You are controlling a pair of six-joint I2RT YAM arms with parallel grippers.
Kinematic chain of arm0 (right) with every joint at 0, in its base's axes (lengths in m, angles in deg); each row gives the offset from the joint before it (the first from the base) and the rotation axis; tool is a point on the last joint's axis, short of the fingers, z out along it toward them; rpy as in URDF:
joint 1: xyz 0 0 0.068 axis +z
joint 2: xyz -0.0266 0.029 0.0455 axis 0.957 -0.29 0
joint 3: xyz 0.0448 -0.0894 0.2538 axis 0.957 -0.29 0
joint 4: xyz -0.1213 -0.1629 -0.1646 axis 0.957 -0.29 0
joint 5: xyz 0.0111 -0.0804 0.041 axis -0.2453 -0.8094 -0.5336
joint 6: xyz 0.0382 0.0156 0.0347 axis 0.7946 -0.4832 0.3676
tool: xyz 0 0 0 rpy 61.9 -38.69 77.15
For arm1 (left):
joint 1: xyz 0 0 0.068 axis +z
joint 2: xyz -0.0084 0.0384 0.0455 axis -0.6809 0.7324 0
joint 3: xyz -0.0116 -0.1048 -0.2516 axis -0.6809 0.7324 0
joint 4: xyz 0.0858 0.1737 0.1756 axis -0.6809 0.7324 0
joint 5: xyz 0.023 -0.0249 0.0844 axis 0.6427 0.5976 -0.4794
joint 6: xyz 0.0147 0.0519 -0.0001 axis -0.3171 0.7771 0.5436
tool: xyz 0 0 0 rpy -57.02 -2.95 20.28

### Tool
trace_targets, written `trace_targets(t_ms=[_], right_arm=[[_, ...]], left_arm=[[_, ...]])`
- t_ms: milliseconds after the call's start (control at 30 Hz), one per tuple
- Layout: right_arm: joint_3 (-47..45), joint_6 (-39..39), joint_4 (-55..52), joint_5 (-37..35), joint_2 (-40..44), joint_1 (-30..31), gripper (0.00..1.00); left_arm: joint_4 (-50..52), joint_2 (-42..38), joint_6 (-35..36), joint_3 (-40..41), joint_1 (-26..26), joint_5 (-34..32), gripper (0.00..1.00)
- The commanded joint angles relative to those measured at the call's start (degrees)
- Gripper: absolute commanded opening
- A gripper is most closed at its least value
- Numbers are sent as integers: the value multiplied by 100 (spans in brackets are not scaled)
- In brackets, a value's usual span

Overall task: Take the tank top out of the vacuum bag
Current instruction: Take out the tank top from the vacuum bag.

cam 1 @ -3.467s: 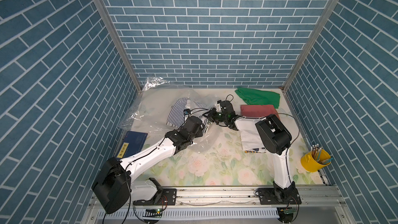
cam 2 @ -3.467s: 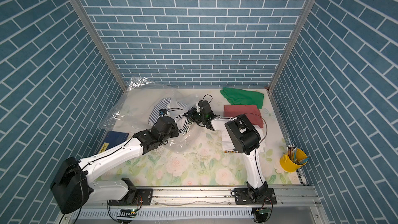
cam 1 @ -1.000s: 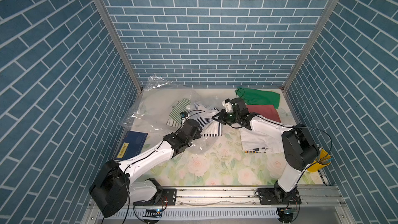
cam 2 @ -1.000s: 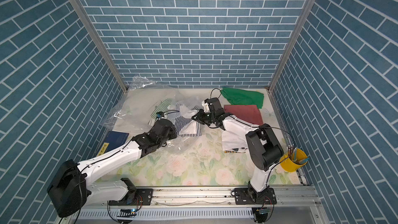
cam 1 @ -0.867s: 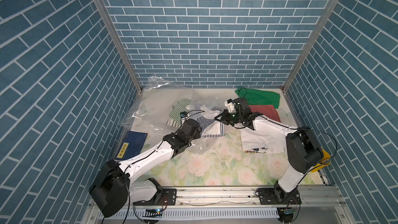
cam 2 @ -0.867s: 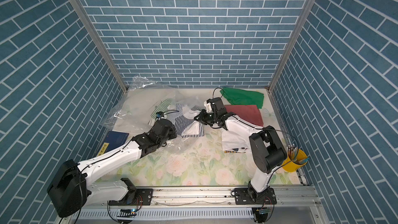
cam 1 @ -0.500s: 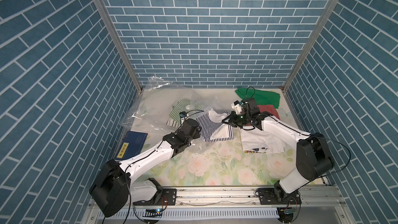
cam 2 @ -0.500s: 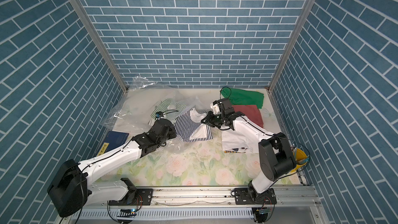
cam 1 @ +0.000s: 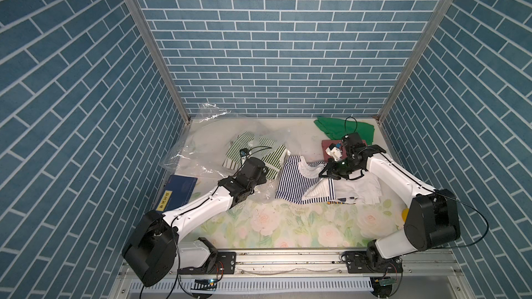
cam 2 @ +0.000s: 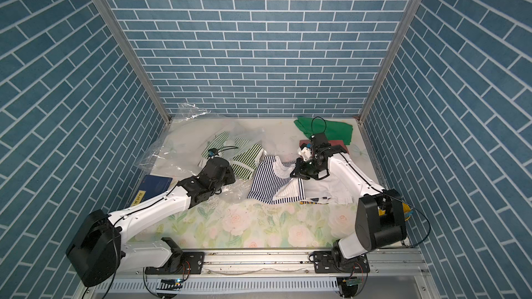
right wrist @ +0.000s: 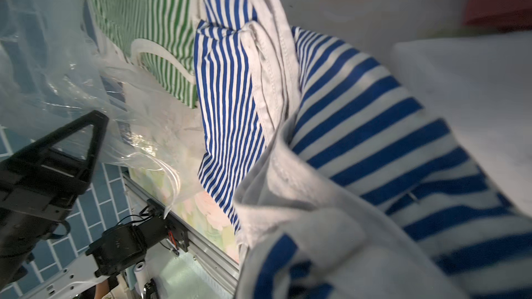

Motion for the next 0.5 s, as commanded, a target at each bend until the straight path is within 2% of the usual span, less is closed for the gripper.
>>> trace_targets(t_ms=[0, 167, 467], right_arm=[[264, -1015, -1067, -426, 166, -178, 0], [537, -1206, -1382, -739, 165, -407, 0], [1202, -1484, -2036, -1319, 207, -468, 0]], left_arm=[[-34, 101, 78, -13, 49, -5, 0], [-14, 179, 150, -107, 50, 30, 0], [-28, 210, 178, -118, 51, 38, 0]])
